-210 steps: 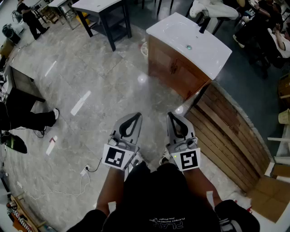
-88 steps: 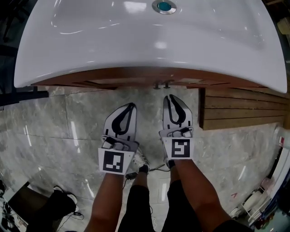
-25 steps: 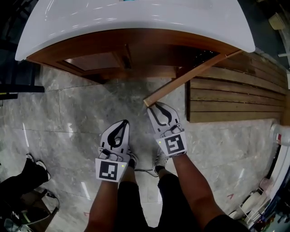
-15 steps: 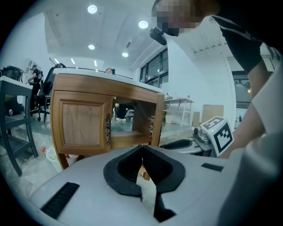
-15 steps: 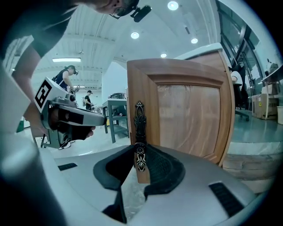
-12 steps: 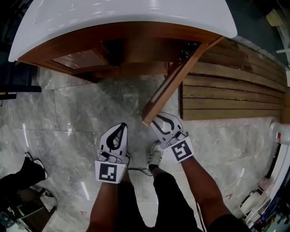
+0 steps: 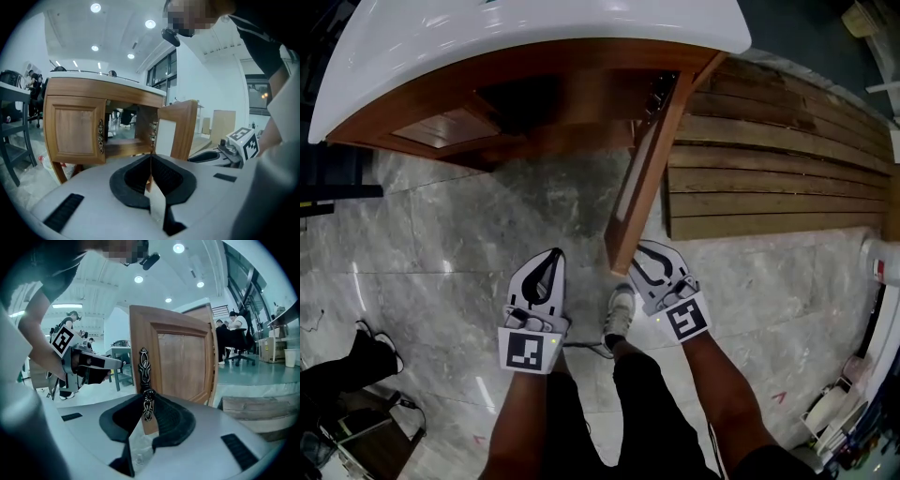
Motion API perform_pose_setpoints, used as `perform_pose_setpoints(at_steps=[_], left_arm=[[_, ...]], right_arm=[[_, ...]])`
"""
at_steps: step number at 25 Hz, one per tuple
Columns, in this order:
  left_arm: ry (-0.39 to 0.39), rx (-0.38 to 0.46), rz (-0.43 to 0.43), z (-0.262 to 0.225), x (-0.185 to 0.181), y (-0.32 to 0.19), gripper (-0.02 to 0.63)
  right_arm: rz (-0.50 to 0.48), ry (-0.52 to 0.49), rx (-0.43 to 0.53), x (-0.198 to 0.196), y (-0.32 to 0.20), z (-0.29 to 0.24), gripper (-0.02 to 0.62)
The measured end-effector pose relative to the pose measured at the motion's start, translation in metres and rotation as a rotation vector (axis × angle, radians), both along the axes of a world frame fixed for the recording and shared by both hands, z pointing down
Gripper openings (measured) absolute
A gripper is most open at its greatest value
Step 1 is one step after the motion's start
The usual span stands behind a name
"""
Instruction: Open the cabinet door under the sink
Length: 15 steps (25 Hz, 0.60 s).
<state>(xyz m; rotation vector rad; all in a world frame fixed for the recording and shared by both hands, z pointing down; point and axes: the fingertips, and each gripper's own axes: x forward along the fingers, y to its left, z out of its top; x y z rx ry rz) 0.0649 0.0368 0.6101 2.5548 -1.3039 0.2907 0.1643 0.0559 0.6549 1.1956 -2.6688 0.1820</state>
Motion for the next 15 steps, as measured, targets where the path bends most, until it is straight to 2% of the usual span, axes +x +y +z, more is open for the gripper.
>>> perform_pose_setpoints(at_steps=[2, 3, 7, 15], left_arm=[[0.008, -0.002, 0.018, 0.001, 0.007, 0.002, 0.025], [0.010, -0.005, 0.030, 0.001, 0.011, 0.004, 0.025], [0.014, -0.012, 0.060, 0.003, 0.021, 0.006, 0.025], [0.028, -0.029, 0.099, 0.007, 0.036, 0.008, 0.025]], right_arm=[[-0.017, 0.112, 0.009, 0.012, 0.010, 0.007, 0.081], [0.000, 0.128, 0.013, 0.019, 0.013, 0.007, 0.078], [0.199, -0.014, 0.009, 0.048, 0.010, -0.002, 0.072], [0.413, 0.062, -0.047, 0.109, 0.022, 0.007, 0.051]])
